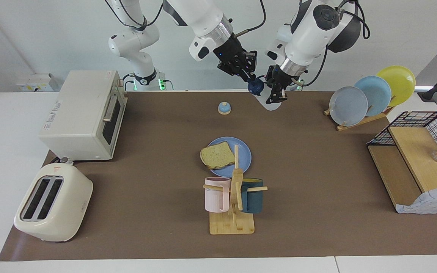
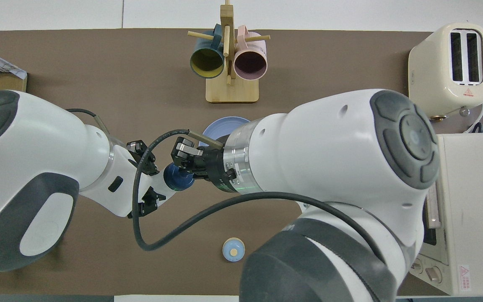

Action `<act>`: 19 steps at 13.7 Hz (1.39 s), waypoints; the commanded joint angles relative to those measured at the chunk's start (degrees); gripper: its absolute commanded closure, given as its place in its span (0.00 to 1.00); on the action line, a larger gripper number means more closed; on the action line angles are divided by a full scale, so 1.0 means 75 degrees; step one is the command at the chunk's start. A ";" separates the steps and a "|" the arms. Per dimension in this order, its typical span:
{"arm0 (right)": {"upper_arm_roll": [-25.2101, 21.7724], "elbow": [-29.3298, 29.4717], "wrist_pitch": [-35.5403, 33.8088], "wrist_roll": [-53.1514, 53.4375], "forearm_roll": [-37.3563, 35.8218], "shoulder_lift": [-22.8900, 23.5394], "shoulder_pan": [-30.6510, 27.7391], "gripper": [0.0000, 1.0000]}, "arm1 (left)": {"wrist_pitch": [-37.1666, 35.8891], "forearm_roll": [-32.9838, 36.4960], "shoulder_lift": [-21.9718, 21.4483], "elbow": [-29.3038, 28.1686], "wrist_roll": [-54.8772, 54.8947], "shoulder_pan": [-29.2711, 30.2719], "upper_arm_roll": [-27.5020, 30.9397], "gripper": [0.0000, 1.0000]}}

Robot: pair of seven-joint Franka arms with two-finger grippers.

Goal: Put bread on plate and add seasoning

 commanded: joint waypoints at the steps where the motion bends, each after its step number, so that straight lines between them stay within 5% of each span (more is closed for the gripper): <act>1: -0.0002 -0.0043 0.0125 0.0037 -0.0093 -0.0010 0.0007 1.00 | 0.0077 0.0102 -0.0244 -0.0207 0.0090 -0.0078 0.0034 1.00; 12: -0.0026 -0.0149 0.0628 0.0143 0.0305 -0.0126 -0.0204 1.00 | 0.0088 0.0102 -0.0244 -0.0207 0.0090 -0.0078 0.0034 1.00; 19: -0.0026 -0.1239 0.2094 0.0049 0.0951 -0.0689 -0.0180 1.00 | 0.0065 0.0114 -0.0244 -0.0207 0.0102 -0.0078 0.0034 1.00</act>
